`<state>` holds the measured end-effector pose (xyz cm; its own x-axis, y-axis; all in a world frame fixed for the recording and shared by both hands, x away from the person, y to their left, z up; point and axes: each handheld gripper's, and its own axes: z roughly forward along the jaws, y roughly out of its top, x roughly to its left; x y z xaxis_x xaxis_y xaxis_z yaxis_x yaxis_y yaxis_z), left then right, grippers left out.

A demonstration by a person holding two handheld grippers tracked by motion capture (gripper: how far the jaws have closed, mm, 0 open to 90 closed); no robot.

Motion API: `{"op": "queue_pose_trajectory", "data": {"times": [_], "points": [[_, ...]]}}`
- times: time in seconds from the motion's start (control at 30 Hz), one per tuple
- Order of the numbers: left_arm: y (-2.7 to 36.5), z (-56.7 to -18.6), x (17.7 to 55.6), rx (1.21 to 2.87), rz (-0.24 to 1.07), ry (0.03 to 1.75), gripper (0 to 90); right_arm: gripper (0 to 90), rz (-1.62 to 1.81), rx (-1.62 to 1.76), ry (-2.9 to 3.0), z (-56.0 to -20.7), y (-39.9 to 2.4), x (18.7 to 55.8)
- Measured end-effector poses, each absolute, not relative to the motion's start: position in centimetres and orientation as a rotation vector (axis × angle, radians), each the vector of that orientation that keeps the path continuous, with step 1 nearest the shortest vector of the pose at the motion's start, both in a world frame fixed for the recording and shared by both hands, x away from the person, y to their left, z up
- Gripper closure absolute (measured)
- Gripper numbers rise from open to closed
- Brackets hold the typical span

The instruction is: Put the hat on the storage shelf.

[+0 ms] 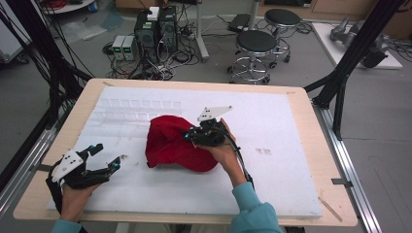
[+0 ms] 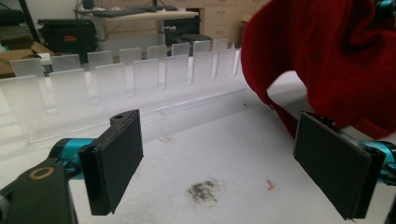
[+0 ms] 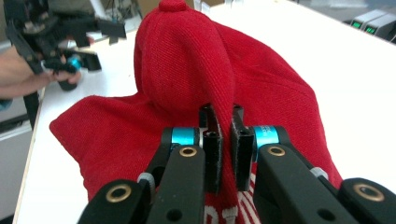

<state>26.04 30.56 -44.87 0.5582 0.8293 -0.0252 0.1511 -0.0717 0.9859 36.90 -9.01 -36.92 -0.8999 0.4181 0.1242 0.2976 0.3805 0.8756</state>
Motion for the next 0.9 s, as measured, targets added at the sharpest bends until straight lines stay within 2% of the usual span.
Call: {"op": "queue_pose_trajectory", "data": {"times": [0.3, 0.9], "points": [[29.8, -43.7, 25.8, 1.598, 0.638, 0.825, 16.0, 86.5, 1.693, 0.709, 2.334, -35.8, -9.5, 36.5], [24.2, -39.5, 24.3, 1.682, 0.450, 0.720, 17.6, 86.4, 1.766, 0.702, 2.150, -34.4, -8.4, 35.7]]}}
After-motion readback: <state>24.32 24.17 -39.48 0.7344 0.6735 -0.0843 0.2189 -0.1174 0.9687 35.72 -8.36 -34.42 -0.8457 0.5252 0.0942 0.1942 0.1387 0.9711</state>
